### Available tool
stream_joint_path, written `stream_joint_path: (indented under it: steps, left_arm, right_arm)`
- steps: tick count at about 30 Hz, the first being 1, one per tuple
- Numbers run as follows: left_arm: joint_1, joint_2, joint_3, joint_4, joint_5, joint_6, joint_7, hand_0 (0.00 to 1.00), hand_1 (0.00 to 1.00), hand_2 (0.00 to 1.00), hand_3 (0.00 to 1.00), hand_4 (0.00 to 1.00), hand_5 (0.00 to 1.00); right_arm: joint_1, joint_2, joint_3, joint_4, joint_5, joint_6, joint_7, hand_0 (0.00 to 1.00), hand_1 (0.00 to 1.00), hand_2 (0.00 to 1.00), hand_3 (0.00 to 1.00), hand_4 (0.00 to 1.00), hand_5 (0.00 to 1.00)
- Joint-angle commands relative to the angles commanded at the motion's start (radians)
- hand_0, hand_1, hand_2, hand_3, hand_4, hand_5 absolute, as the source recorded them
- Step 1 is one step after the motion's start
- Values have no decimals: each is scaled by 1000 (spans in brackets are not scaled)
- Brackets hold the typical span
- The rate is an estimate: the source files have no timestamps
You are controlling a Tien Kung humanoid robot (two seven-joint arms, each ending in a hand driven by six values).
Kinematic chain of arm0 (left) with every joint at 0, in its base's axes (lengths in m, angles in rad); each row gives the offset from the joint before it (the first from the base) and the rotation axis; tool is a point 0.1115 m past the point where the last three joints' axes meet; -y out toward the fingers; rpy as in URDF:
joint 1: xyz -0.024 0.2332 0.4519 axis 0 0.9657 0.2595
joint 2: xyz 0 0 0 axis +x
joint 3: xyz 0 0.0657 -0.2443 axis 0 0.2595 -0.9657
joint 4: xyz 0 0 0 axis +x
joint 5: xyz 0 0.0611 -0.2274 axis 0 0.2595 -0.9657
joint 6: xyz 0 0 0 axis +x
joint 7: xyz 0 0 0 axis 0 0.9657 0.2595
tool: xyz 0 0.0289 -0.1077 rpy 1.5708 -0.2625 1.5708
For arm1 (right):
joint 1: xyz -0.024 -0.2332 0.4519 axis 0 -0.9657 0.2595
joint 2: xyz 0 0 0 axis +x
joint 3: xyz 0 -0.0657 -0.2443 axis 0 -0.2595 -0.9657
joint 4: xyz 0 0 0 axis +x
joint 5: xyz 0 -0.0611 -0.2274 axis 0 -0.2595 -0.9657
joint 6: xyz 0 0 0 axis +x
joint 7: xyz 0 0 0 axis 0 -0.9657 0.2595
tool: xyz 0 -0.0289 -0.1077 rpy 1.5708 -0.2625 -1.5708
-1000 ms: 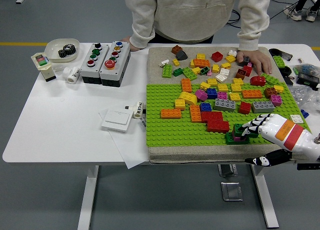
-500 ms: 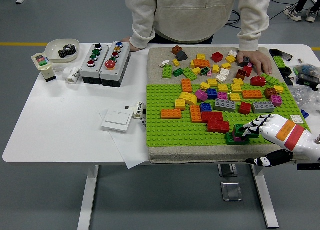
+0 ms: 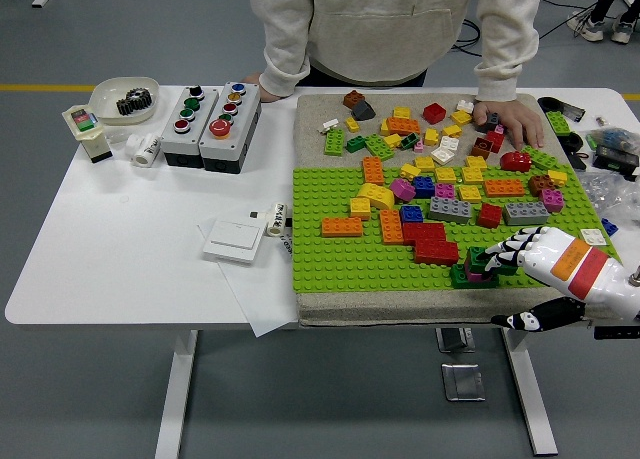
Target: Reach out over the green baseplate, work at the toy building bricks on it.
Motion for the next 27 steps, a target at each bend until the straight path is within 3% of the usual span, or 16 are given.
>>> stream_joint_path:
  steps: [27]
  left_arm:
    - [0, 0, 0, 0, 1, 0, 0, 631, 733, 721, 565, 609, 614]
  right_arm:
    - [4, -3, 0, 3, 5, 5, 0, 651, 653, 702, 539, 896, 631]
